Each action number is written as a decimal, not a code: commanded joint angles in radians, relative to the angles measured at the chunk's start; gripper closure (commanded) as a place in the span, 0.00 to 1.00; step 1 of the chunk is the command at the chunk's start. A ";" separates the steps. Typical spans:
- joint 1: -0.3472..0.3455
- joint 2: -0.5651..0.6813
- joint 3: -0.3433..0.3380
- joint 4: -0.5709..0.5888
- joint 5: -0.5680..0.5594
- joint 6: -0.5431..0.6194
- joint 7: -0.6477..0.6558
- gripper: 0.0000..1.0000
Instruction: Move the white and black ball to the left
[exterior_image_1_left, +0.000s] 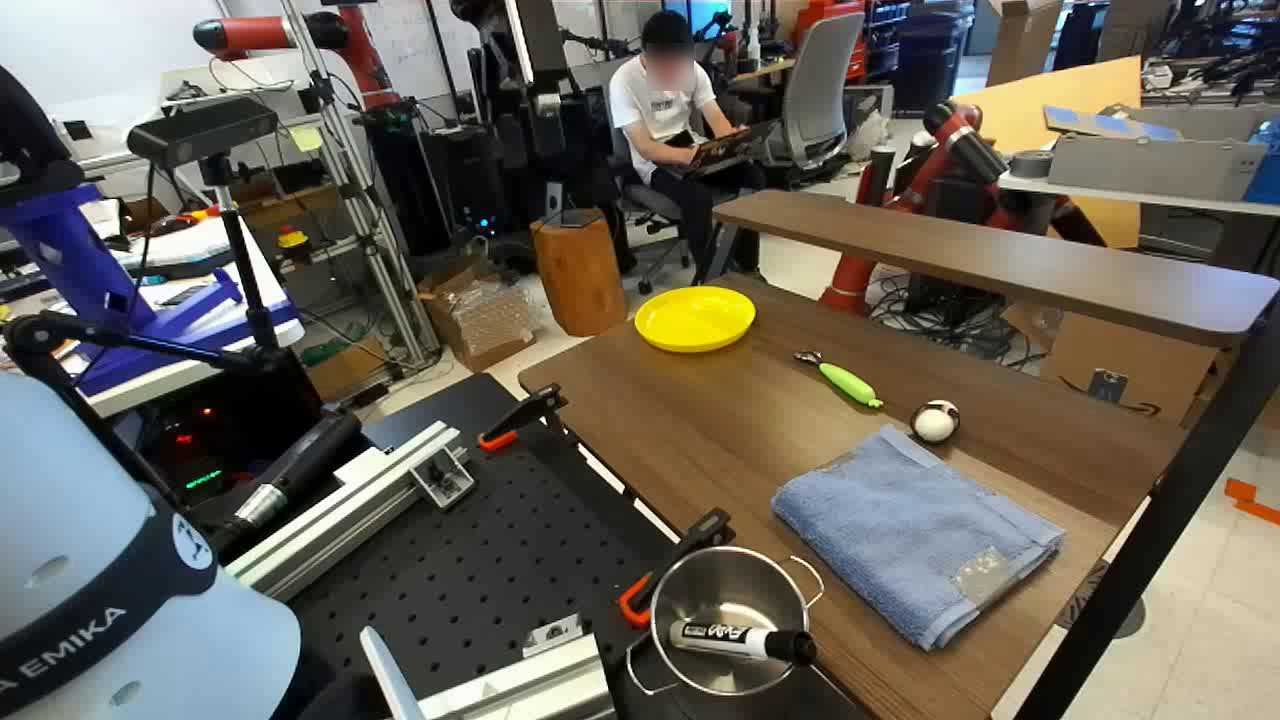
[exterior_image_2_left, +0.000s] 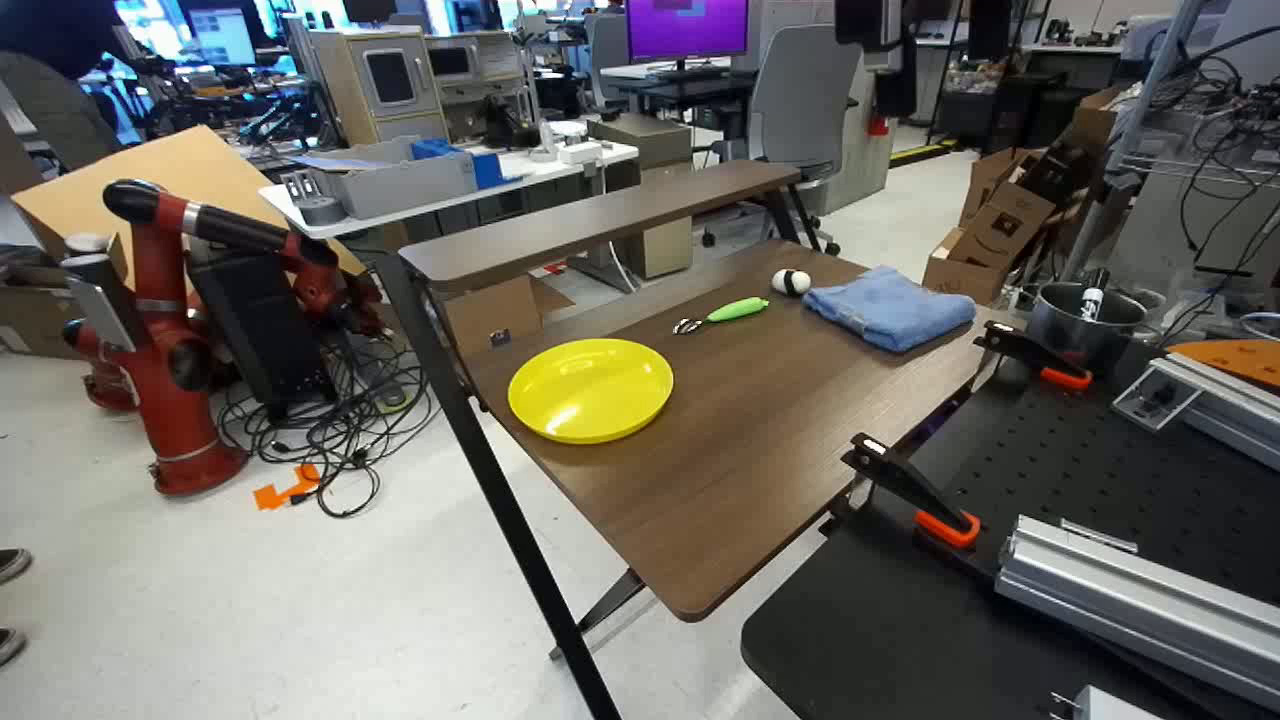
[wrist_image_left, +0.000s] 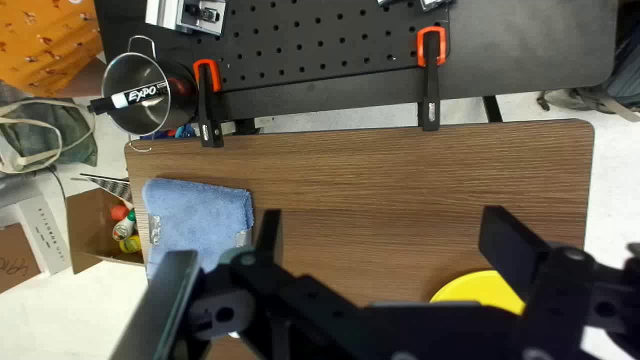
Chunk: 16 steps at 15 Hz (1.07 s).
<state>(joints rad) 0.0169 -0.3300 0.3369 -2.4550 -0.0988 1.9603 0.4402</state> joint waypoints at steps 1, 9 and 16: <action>0.036 0.004 -0.035 0.001 -0.012 -0.002 0.010 0.00; 0.008 0.091 -0.079 0.047 -0.076 0.046 0.001 0.00; -0.032 0.248 -0.197 0.073 -0.254 0.327 -0.033 0.00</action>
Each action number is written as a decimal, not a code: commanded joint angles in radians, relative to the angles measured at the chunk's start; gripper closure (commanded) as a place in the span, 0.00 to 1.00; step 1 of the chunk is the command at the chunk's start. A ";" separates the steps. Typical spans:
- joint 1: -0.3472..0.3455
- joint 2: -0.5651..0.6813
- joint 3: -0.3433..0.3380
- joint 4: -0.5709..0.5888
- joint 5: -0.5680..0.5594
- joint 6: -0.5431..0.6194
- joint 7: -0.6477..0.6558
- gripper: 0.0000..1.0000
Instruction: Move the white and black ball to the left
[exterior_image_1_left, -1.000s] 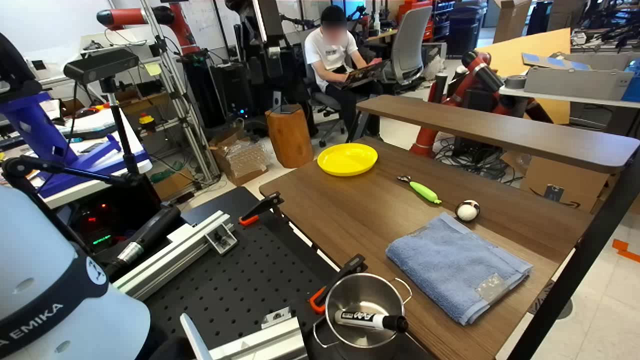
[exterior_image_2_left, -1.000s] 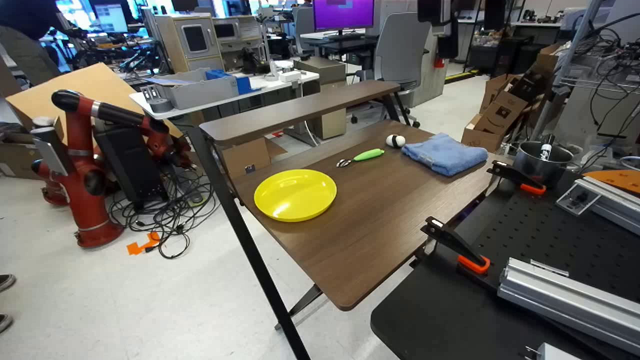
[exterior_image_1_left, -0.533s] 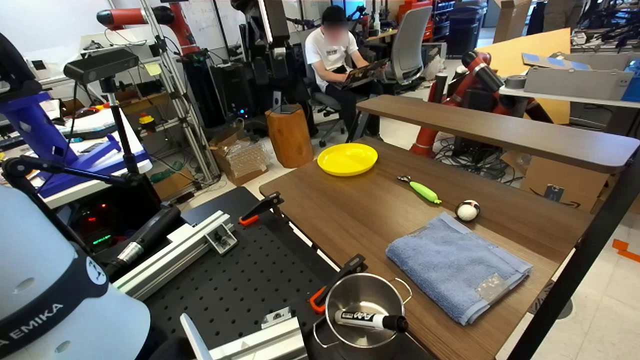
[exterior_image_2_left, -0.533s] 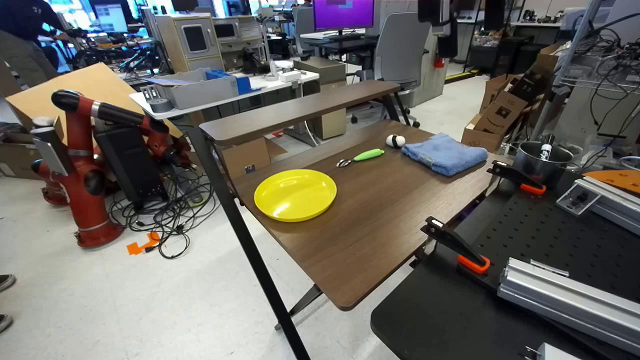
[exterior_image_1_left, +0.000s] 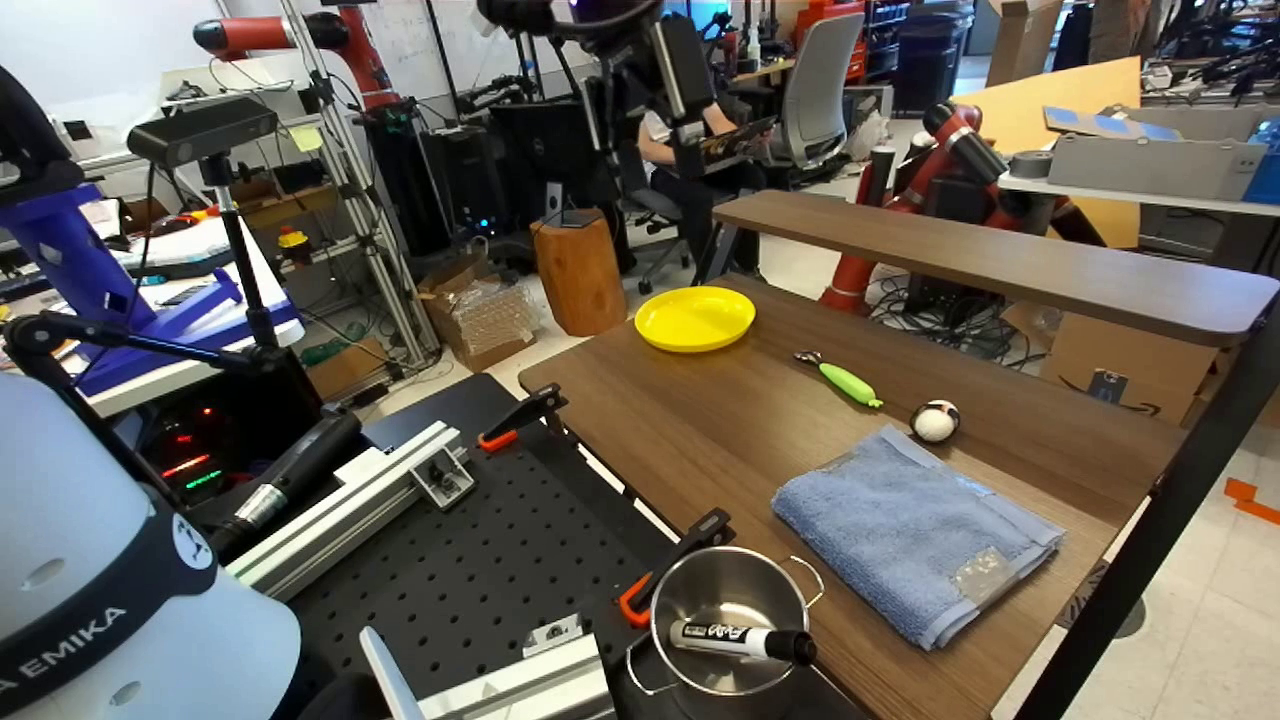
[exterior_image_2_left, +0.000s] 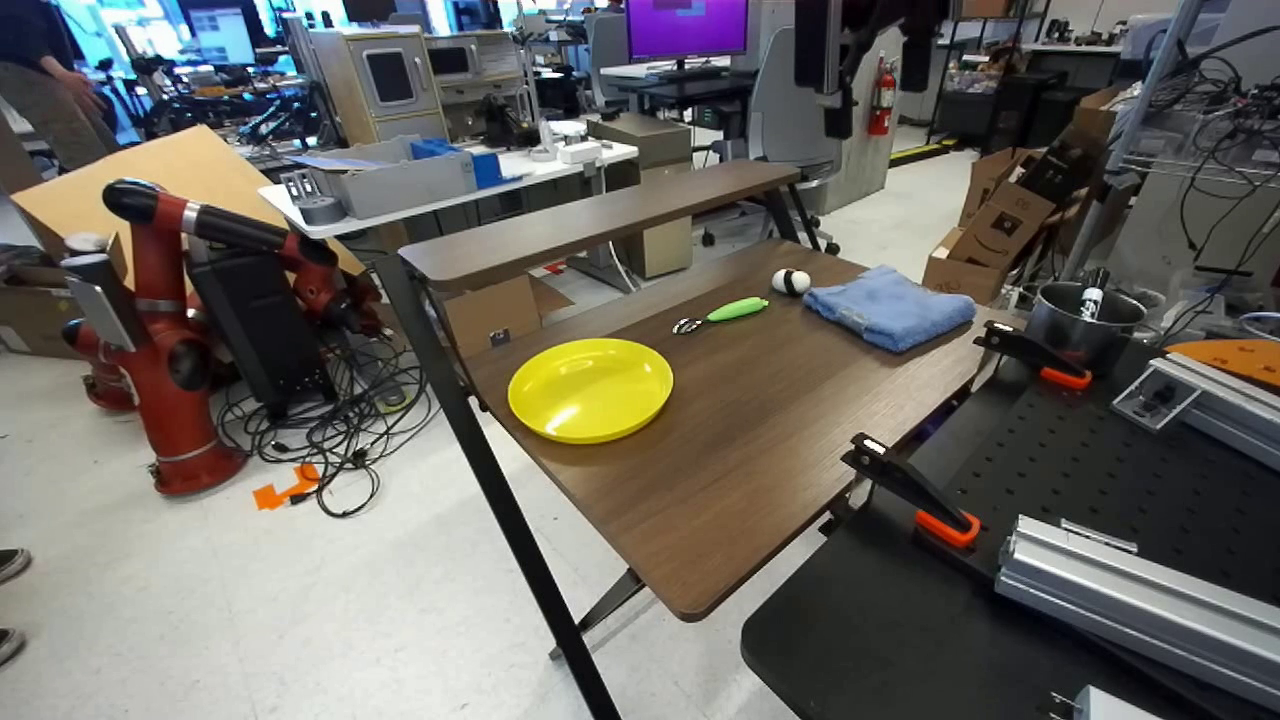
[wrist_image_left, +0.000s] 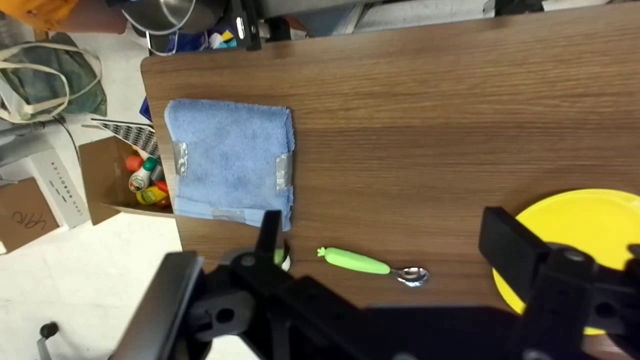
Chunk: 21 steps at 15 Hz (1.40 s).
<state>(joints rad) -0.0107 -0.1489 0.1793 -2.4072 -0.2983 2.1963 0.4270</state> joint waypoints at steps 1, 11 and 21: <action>-0.010 0.096 -0.061 0.030 -0.068 0.141 -0.037 0.00; -0.042 0.436 -0.220 0.236 0.012 0.348 -0.296 0.00; -0.154 0.788 -0.201 0.598 0.252 0.258 -0.599 0.00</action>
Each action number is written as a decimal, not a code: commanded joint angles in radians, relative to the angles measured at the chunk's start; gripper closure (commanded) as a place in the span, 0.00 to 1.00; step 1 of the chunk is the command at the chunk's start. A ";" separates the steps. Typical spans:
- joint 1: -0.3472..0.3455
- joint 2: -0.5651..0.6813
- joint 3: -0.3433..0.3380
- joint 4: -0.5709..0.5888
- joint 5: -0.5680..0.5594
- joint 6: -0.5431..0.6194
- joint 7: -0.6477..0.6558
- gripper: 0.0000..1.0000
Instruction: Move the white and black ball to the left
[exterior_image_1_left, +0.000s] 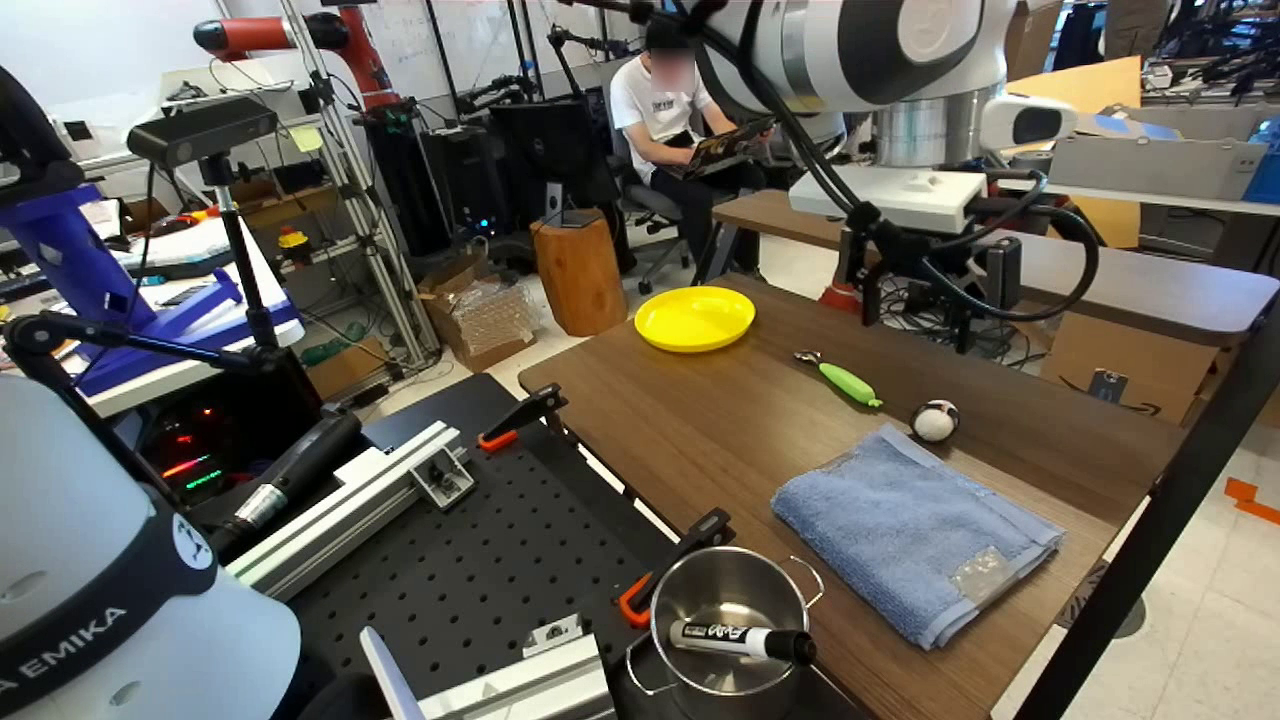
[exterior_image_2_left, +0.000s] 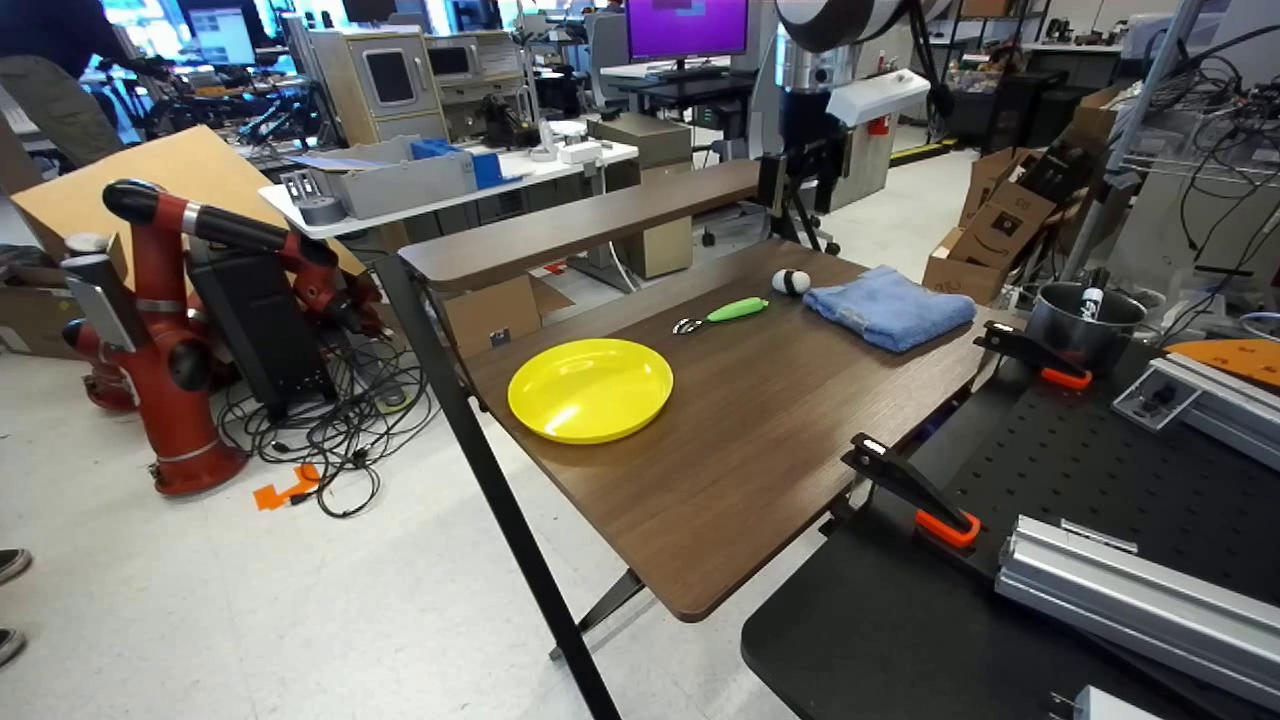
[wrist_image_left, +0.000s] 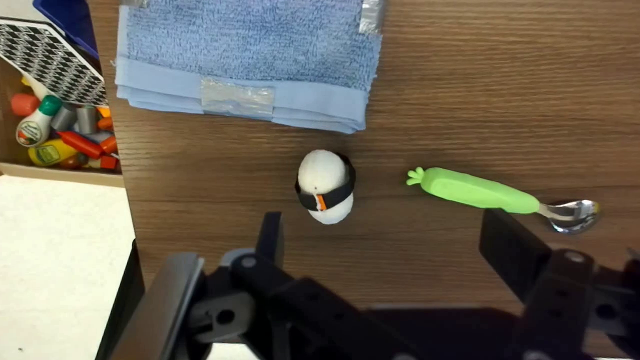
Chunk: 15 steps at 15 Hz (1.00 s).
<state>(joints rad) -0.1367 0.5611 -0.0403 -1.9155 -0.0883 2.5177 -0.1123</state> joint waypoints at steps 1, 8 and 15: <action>-0.031 0.103 0.011 0.130 0.037 -0.074 -0.063 0.00; -0.051 0.226 0.000 0.246 0.024 -0.112 -0.069 0.00; -0.037 0.325 -0.016 0.348 0.010 -0.173 -0.050 0.26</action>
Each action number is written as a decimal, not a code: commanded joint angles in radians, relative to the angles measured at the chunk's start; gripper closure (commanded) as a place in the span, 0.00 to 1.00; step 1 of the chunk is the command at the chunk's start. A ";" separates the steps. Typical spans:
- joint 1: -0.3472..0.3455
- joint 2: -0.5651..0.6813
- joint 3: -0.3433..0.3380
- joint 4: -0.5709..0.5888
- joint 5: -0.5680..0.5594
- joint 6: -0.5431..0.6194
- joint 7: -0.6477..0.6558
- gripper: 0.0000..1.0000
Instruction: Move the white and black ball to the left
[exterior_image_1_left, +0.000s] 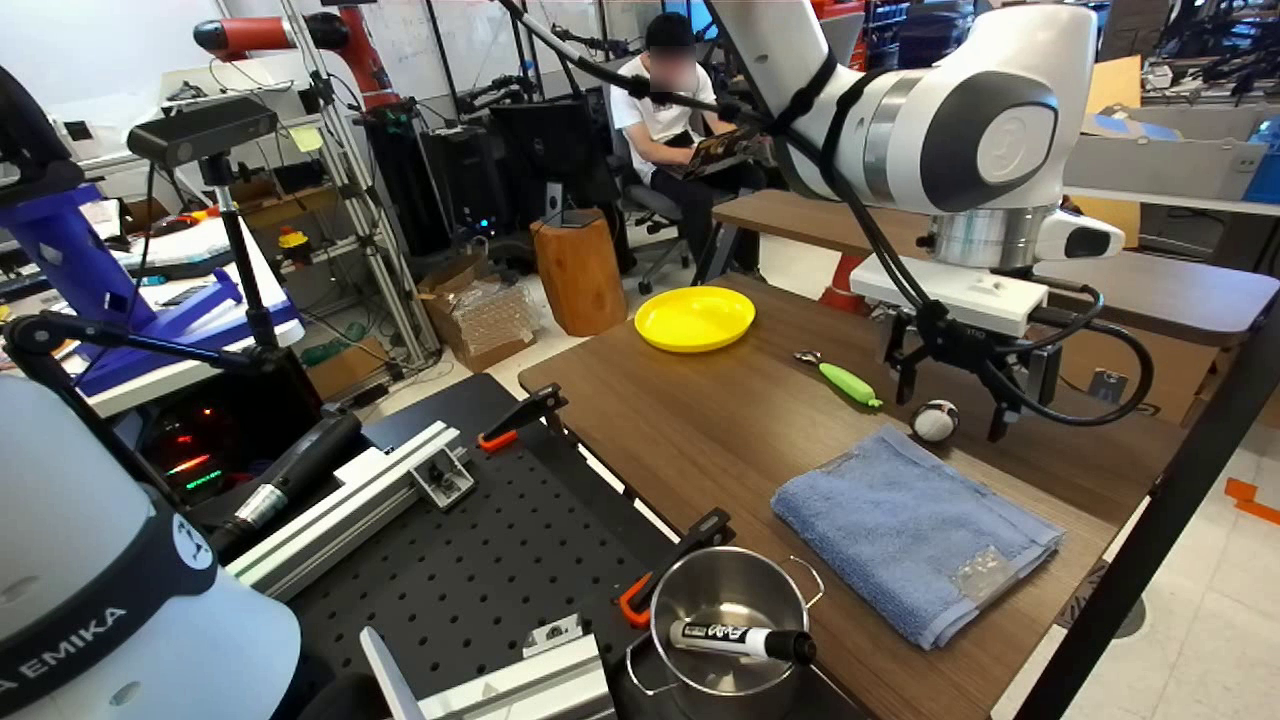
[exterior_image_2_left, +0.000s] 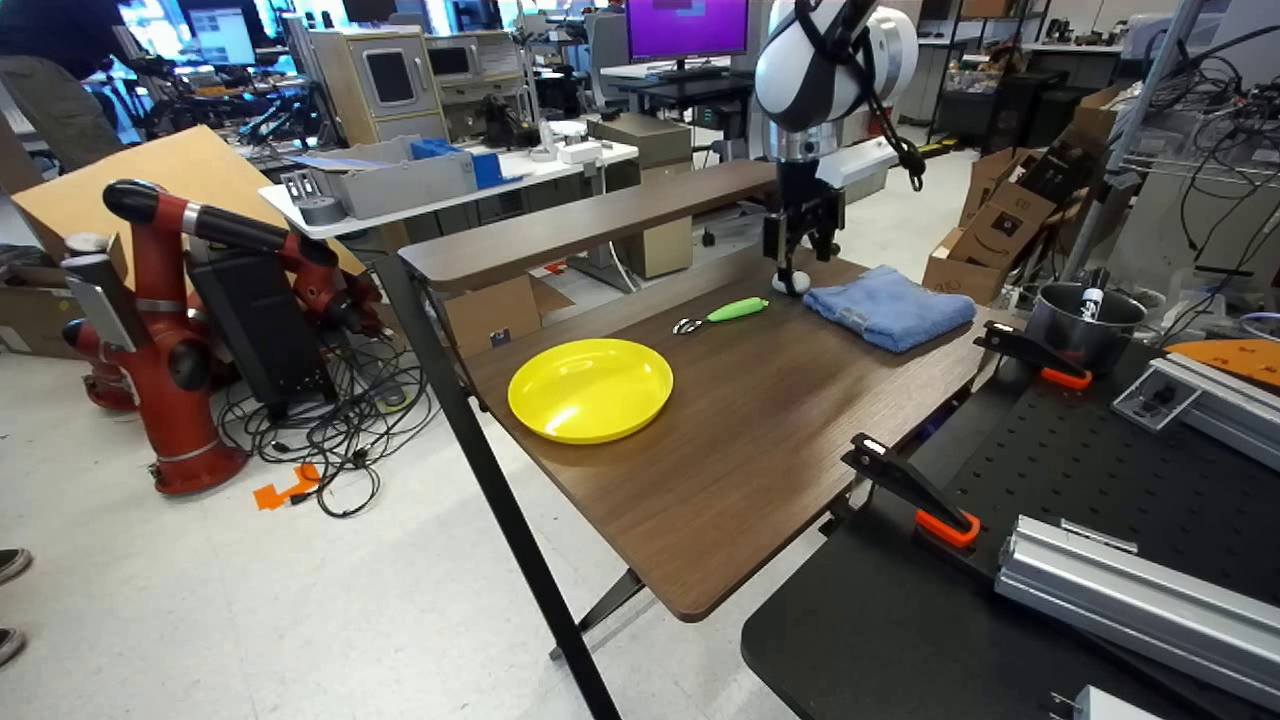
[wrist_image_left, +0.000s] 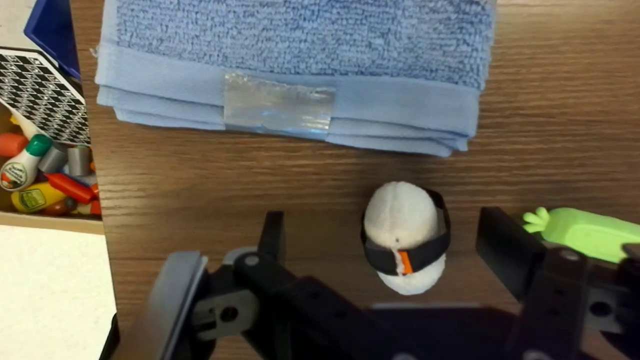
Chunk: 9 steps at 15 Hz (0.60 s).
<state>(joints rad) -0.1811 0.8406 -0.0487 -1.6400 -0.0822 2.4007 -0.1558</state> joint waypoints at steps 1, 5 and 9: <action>0.009 0.053 -0.007 0.081 0.003 -0.060 -0.006 0.30; 0.015 0.072 -0.007 0.104 0.000 -0.066 -0.006 0.56; 0.012 0.071 0.000 0.109 0.008 -0.062 -0.010 0.84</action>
<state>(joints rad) -0.1709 0.8957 -0.0482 -1.5678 -0.0826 2.3732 -0.1557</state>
